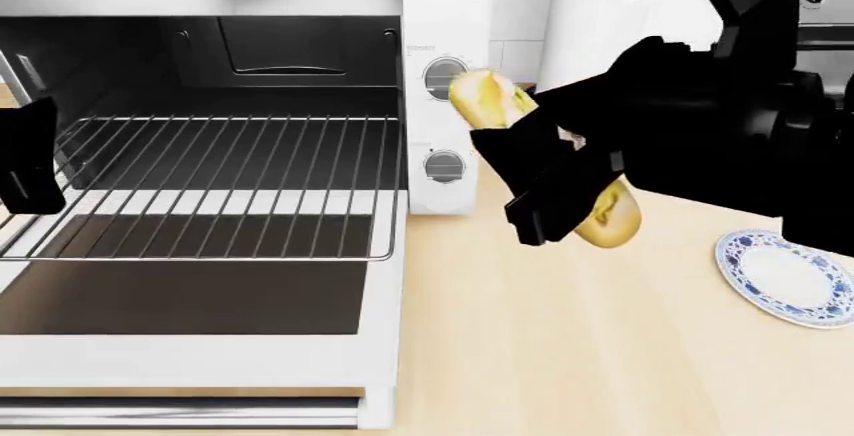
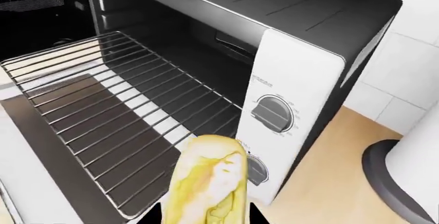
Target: Place the baguette on the rack of the toaster oven.
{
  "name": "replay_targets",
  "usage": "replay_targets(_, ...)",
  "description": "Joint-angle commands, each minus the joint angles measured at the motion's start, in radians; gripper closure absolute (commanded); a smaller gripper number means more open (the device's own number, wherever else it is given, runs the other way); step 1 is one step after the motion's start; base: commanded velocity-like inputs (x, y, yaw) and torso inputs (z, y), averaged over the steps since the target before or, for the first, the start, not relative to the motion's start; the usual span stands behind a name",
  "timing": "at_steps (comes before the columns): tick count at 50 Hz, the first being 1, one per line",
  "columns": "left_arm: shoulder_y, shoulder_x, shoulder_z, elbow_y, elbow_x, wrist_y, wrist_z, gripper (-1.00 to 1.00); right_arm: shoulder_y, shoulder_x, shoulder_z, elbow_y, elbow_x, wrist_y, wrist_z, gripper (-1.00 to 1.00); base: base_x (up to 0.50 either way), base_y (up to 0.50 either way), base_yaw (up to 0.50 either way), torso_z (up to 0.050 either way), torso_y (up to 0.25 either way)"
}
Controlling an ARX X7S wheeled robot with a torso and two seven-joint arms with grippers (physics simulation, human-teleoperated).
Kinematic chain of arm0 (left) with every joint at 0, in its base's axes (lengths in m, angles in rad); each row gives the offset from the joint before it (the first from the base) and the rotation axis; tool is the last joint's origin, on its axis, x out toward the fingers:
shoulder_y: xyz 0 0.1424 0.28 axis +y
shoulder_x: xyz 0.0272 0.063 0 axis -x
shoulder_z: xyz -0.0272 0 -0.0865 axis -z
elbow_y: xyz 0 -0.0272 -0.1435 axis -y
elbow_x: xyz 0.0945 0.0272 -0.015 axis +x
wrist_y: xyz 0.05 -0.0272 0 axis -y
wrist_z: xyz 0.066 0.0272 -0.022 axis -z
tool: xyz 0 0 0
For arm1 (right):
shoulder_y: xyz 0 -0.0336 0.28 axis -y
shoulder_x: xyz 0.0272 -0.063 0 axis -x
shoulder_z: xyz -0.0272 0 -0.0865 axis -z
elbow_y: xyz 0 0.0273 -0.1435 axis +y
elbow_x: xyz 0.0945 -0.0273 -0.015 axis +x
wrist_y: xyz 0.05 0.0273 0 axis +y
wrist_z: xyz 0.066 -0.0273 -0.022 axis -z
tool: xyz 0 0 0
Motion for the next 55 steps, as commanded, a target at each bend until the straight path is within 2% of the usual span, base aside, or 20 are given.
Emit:
replay_targets(1, 0.043, -0.013, -0.039, 0.016, -0.012, -0.003, 0.009, -1.0, 0.03, -0.127, -0.076, 0.008, 0.003, -0.038, -0.006, 1.0, 0.0, 0.0, 0.0, 0.0, 0.0)
replay_targets(5, 0.069, -0.004, -0.063, 0.025, -0.001, -0.008, 0.02, -1.0, 0.04, -0.181, -0.068, 0.061, -0.073, -0.036, -0.044, 1.0, 0.0, 0.0, 0.0, 0.0, 0.0)
replay_targets(7, -0.049, -0.028, 0.059, -0.017, -0.038, 0.015, -0.019, -1.0, 0.041, -0.199, -0.068, 0.078, -0.1, -0.03, -0.063, 1.0, 0.0, 0.0, 0.0, 0.0, 0.0)
replay_targets(8, 0.046, -0.002, -0.036, 0.015, -0.005, -0.006, 0.005, -1.0, 0.04, -0.221, -0.069, 0.099, -0.124, -0.03, -0.082, 1.0, 0.0, 0.0, 0.0, 0.0, 0.0)
replay_targets(9, 0.068, 0.003, -0.06, 0.021, 0.002, -0.011, 0.013, -1.0, 0.042, -0.235, -0.067, 0.11, -0.153, -0.02, -0.103, 1.0, 0.0, 0.0, 0.0, 0.0, 0.0)
replay_targets(13, 0.059, -0.01, -0.054, 0.025, -0.013, -0.003, 0.003, -1.0, 0.047, -0.279, -0.07, 0.15, -0.219, -0.01, -0.16, 1.0, 0.0, 0.0, 0.0, 0.0, 0.0)
replay_targets(14, -0.034, -0.046, 0.031, -0.013, -0.051, 0.014, -0.02, -1.0, 0.05, -0.29, -0.074, 0.16, -0.233, -0.006, -0.174, 1.0, 0.0, 0.0, 0.0, 0.0, 0.0)
replay_targets(17, -0.096, -0.065, 0.088, -0.032, -0.073, 0.023, -0.037, -1.0, 0.071, -0.337, -0.083, 0.212, -0.333, 0.008, -0.257, 1.0, 0.0, 0.0, 0.0, 0.0, 0.0)
replay_targets(18, 0.007, -0.031, -0.011, 0.014, -0.044, 0.008, -0.027, -1.0, 0.084, -0.358, -0.087, 0.239, -0.37, 0.006, -0.292, 1.0, 0.0, 0.0, 0.0, 0.0, 0.0)
replay_targets(19, 0.016, -0.033, -0.023, 0.016, -0.046, 0.006, -0.025, -1.0, 0.089, -0.366, -0.088, 0.248, -0.388, 0.005, -0.31, 1.0, 0.0, 0.0, 0.0, 0.0, 0.0)
replay_targets(20, -0.061, -0.067, 0.043, -0.015, -0.079, 0.017, -0.036, -1.0, 0.094, -0.376, -0.092, 0.253, -0.418, 0.005, -0.338, 1.0, 0.0, 0.0, 0.0, 0.0, 0.0)
replay_targets(21, -0.058, -0.068, 0.042, -0.01, -0.08, 0.018, -0.038, -1.0, 0.095, -0.382, -0.093, 0.263, -0.424, 0.001, -0.349, 1.0, 0.0, 0.0, 0.0, 0.0, 0.0)
replay_targets(22, 0.018, -0.042, -0.033, 0.021, -0.063, 0.002, -0.034, -1.0, 0.096, -0.397, -0.102, 0.274, -0.457, -0.002, -0.381, 1.0, 0.0, 0.0, 0.0, 0.0, 0.0)
replay_targets(30, 0.079, -0.038, -0.106, 0.032, -0.056, -0.013, -0.028, -1.0, 0.125, -0.485, -0.175, 0.365, -0.613, -0.031, -0.535, 1.0, 0.0, 0.0, 0.0, 0.0, 0.0)
replay_targets(44, 0.136, -0.06, -0.19, 0.038, -0.082, -0.026, -0.027, -1.0, 0.179, -0.597, -0.287, 0.494, -0.772, -0.111, -0.726, 1.0, 0.0, 0.0, 0.0, 0.0, 0.0)
replay_targets(48, 0.16, -0.04, -0.219, 0.042, -0.071, -0.037, -0.019, -1.0, 0.175, -0.611, -0.313, 0.519, -0.805, -0.142, -0.759, 1.0, 0.0, 0.0, 0.0, 0.0, 0.0)
replay_targets(55, 0.137, -0.066, -0.175, 0.036, -0.077, -0.017, -0.024, -1.0, 0.188, -0.653, -0.435, 0.64, -0.879, -0.212, -0.864, 1.0, 0.0, 0.0, 0.0, 0.0, 0.0)
